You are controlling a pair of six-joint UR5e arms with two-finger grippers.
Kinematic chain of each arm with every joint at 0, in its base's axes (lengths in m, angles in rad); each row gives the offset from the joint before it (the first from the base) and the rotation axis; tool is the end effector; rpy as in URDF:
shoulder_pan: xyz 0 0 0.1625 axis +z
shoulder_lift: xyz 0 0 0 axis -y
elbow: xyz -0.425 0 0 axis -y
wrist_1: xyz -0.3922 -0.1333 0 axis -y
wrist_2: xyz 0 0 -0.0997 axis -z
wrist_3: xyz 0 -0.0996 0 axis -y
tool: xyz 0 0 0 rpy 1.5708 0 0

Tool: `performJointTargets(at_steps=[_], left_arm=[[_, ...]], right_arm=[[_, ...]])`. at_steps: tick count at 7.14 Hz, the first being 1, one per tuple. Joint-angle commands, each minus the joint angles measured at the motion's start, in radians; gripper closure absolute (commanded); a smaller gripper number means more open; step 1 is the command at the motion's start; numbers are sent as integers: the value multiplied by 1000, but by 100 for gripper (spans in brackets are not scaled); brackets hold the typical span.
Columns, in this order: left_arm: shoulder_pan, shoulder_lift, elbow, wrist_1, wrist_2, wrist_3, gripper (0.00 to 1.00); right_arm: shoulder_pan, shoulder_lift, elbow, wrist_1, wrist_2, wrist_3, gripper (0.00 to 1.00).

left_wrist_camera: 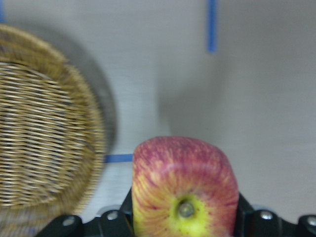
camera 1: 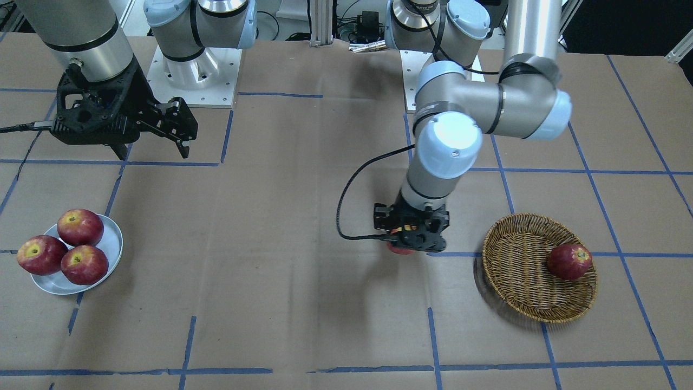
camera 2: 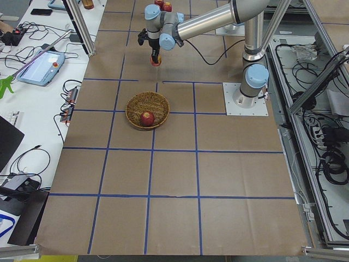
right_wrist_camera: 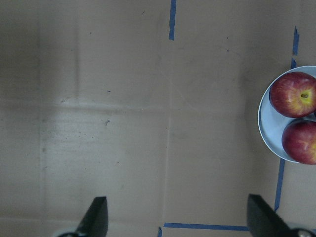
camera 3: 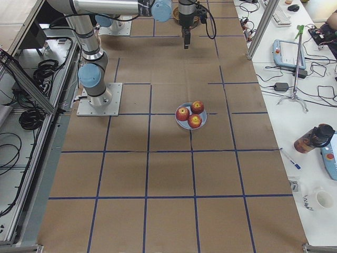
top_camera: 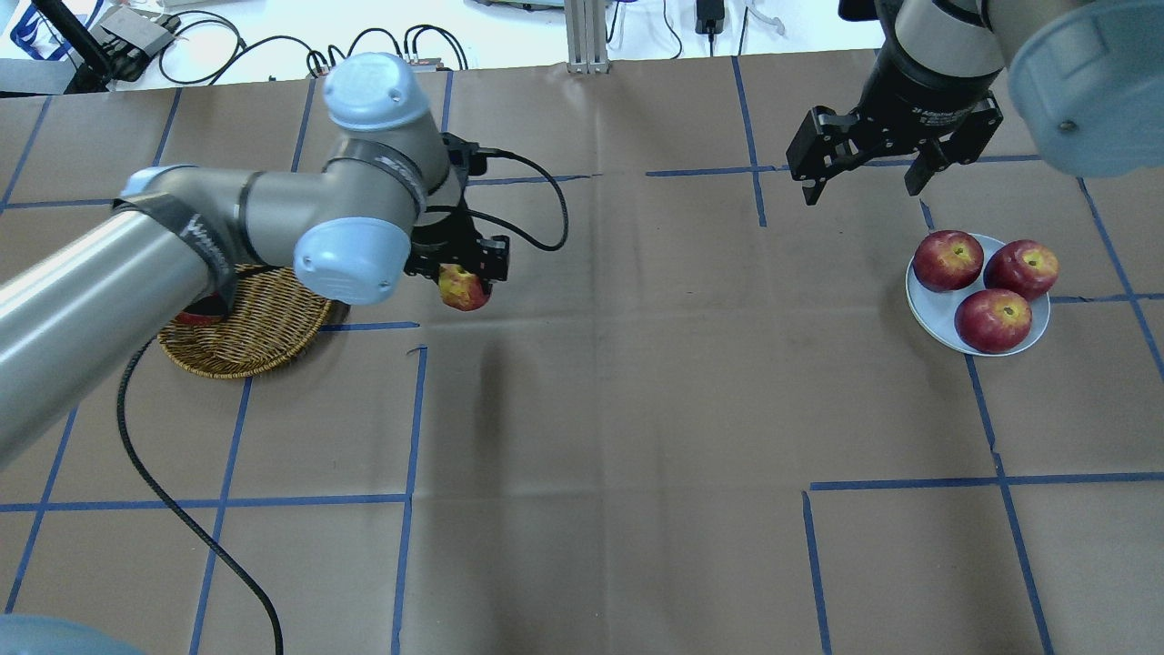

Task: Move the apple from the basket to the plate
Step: 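Carry the apple with the left gripper toward the table center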

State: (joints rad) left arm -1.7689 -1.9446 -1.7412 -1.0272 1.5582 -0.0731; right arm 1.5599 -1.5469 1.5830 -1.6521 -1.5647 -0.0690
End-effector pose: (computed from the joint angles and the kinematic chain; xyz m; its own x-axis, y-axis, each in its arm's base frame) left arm -0.2481 -0.5523 0.2554 -0.9921 0.1247 0.0125 0.1247 0.9922 0.0015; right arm 0.1284 -0.5076 0.4782 -0.9983 -0.0583 -0.0030 -0.0581 0.9973 -0.0455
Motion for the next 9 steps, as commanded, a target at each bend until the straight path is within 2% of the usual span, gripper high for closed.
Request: performJointTargets(at_steps=[1, 4, 6, 7, 8, 9], left_arm=[[-118, -97, 31, 119, -4, -91, 58], [-188, -206, 139, 117, -3, -119, 58], [-196, -206, 129, 111, 0, -116, 57], [-196, -211, 130, 113, -1, -125, 44], [-196, -208, 134, 110, 9, -111, 1], [-196, -211, 152, 108, 11, -112, 1]], right_arm=[[0, 1, 0, 0, 0, 0, 0], [-1, 2, 0, 0, 0, -2, 0], [-1, 2, 0, 0, 0, -5, 0], [0, 4, 0, 0, 0, -5, 0], [-1, 4, 0, 0, 0, -6, 0], [0, -1, 0, 0, 2, -6, 0]])
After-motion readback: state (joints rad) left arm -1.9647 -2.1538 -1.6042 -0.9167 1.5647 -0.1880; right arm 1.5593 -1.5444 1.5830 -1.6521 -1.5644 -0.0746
